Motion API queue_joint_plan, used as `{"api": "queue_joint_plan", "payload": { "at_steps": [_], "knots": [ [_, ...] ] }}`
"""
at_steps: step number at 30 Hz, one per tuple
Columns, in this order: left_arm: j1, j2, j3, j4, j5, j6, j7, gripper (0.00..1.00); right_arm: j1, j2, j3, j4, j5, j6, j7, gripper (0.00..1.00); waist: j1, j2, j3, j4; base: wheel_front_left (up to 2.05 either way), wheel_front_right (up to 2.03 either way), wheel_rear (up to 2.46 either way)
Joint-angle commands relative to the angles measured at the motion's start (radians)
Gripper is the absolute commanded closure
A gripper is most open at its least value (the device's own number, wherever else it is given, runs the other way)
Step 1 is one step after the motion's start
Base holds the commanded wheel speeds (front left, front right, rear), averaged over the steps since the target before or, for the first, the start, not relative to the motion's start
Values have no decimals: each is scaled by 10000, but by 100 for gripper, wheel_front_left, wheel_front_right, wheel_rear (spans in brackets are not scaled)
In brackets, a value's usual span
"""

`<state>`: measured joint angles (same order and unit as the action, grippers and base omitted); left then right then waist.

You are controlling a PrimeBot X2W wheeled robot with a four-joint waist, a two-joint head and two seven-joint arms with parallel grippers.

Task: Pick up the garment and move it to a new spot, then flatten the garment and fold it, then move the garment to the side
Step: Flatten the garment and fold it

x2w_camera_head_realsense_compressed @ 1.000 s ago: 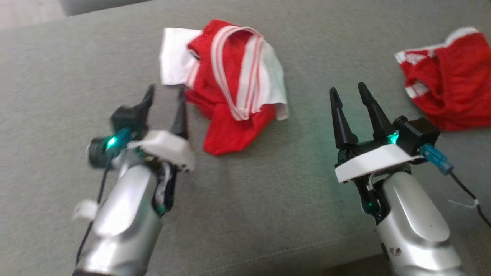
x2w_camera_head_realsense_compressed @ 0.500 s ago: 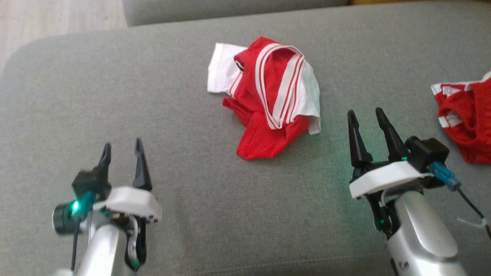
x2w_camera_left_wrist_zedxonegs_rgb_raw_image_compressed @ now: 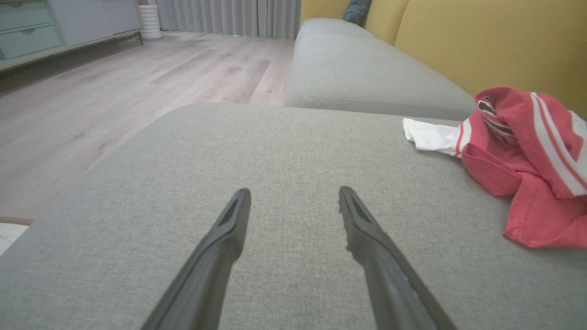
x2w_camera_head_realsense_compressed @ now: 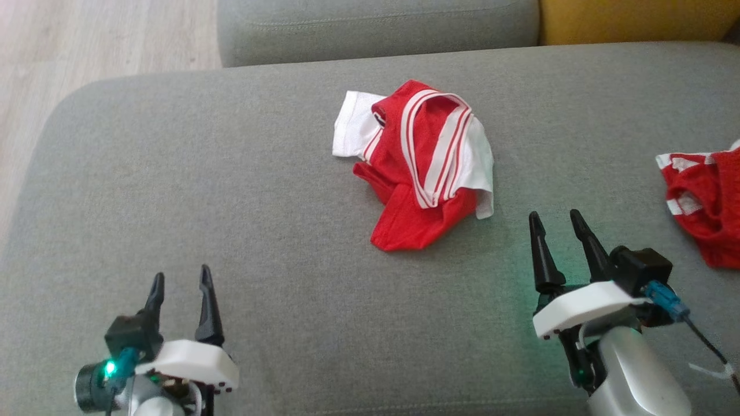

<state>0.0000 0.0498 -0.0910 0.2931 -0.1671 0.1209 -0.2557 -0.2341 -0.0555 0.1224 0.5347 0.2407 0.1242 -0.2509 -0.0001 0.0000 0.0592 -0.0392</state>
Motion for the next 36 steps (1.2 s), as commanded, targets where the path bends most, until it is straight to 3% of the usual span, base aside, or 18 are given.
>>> {"api": "queue_joint_plan", "payload": {
  "at_steps": [1, 16, 24, 25, 26, 27, 36],
  "knots": [
    [-354, 12, 236, -385, -22, -112, -61, 0, -174, 53, 158, -194, -17, 65, -109, 0, 1, 0, 118, 106, 0, 0, 0],
    [-1151, 6, -997, -512, -760, -183, -61, 0, -1160, 53, -382, 694, -916, 65, -109, 0, 1, 0, 1619, 1323, 0, 0, 0],
    [-1473, 6, -1243, -601, -938, -123, -61, 0, -1611, 53, -875, 1247, -1261, 65, -109, 0, 1, 0, 2165, 1613, 0, 0, 0],
    [-1502, 6, -1255, -610, -951, -115, -61, 0, -1650, 53, -951, 1283, -1277, 65, -109, 5, 1, 0, 2197, 1610, 0, 0, 0],
    [-1523, 5, -1269, -614, -964, -113, -61, 0, -1689, 53, -1031, 1272, -1300, 65, -109, 85, 1, 0, 2220, 1599, 0, 0, 0],
    [-1544, 5, -1282, -610, -964, -116, -61, 0, -1718, 53, -1110, 1243, -1303, 65, -109, 100, 1, 0, 2239, 1577, 0, 0, 0],
    [-1479, 5, -1258, -545, -1067, -167, -61, 0, -1859, 53, -1748, -262, -1629, 65, -109, 100, 1, 0, 1854, 1035, 0, 0, 0]
  ]
}}
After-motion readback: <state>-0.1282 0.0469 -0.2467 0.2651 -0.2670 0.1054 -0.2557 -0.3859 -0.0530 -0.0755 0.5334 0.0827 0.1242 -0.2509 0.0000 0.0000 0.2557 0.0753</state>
